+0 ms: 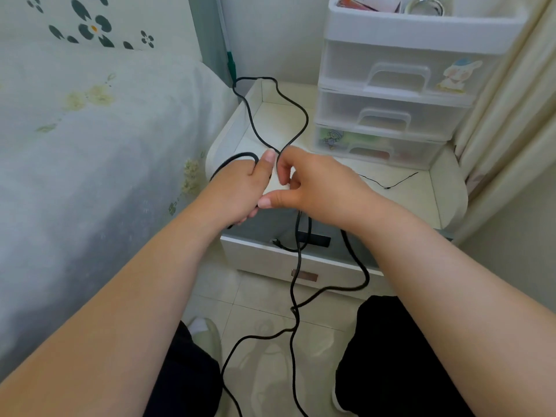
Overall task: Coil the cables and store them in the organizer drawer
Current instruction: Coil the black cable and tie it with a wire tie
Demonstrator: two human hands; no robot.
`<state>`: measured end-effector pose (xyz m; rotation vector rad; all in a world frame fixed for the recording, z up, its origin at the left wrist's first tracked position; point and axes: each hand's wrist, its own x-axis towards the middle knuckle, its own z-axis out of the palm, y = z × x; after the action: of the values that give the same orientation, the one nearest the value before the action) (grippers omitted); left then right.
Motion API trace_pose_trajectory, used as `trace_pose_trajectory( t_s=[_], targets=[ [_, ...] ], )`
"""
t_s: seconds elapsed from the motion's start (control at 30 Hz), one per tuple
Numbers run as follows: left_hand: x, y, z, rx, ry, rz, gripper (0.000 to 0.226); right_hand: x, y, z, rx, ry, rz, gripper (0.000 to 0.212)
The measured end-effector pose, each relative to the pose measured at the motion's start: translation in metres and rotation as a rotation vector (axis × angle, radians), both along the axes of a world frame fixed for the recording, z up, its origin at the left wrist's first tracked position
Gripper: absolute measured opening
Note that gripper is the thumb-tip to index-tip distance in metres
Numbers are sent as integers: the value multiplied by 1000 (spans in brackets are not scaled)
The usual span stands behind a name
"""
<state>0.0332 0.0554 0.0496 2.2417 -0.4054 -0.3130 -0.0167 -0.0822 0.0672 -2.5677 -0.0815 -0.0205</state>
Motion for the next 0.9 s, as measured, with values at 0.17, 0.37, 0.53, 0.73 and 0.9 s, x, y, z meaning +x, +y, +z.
trace_pose_trajectory(
  t_s=[0.17, 0.37, 0.53, 0.73, 0.9],
  targets=[
    [-8, 4, 11, -255, 423, -192, 66, 12, -14, -2, 319, 75, 124, 21],
    [-7, 13, 15, -237, 472, -350, 34, 16, -24, -5, 348, 24, 74, 23],
    [-6, 20, 10, -218, 456, -321, 33, 14, -22, -8, 428, 34, 126, 10],
    [-6, 29, 13, -389, 512, -315, 37, 17, -23, -12, 452, -77, 51, 23],
    [-8, 28, 16, -597, 676, -280, 42, 19, -24, -10, 727, 57, 101, 16]
  ],
)
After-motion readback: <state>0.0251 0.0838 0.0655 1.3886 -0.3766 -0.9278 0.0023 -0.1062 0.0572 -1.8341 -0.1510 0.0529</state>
